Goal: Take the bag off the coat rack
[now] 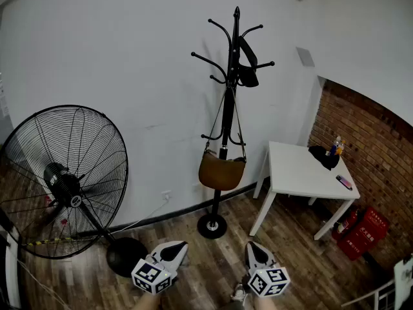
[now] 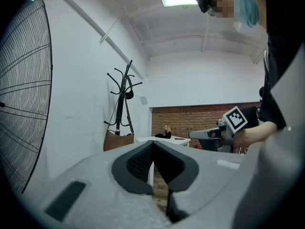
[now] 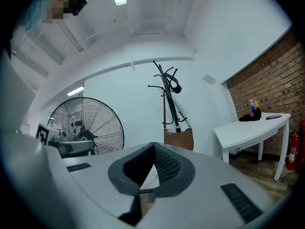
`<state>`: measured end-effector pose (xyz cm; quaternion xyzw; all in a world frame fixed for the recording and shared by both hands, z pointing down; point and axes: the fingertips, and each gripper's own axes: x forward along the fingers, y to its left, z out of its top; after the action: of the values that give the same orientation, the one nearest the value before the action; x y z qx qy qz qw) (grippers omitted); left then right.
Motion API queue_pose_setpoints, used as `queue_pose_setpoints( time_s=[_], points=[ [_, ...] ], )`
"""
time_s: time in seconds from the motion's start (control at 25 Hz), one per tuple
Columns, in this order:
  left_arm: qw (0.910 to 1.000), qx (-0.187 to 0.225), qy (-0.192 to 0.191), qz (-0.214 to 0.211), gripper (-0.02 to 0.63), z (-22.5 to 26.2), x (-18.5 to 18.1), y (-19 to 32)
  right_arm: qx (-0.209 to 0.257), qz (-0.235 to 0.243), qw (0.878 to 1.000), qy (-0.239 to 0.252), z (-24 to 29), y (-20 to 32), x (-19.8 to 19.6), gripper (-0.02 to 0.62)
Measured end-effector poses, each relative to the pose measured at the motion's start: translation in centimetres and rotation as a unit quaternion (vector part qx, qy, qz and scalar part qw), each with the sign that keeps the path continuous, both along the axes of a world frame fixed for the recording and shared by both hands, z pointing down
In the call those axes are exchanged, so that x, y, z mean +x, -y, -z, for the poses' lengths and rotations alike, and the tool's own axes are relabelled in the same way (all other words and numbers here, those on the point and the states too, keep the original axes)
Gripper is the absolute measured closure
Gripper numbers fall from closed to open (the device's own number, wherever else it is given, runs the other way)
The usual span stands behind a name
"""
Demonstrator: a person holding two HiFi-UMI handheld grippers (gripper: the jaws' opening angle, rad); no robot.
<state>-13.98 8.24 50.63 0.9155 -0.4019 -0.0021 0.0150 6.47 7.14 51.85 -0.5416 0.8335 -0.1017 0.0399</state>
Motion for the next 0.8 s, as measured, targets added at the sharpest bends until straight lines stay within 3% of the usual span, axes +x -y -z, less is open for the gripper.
queue_pose_setpoints(
  time_s=[0.48,0.56,0.64,0.8],
  points=[
    [0.9999,0.01,-0.008,0.006,0.597,0.0,0.2,0.8,0.004,0.002,1.0,-0.01,0.1,1.1,-0.1,0.595],
    [0.9999,0.011,-0.002,0.011,0.591,-0.3,0.7,1.6,0.006,-0.007,1.0,-0.023,0.2,2.1,0.4,0.557],
    [0.9999,0.005,-0.006,0.015,0.417,-0.4,1.2,2.8,0.007,-0.011,1.0,-0.026,0.1,3.3,0.9,0.529],
    [0.9998,0.0,-0.001,0.022,0.397,-0.3,2.0,5.4,0.002,-0.009,1.0,-0.023,-0.1,6.0,2.0,0.465]
  ],
)
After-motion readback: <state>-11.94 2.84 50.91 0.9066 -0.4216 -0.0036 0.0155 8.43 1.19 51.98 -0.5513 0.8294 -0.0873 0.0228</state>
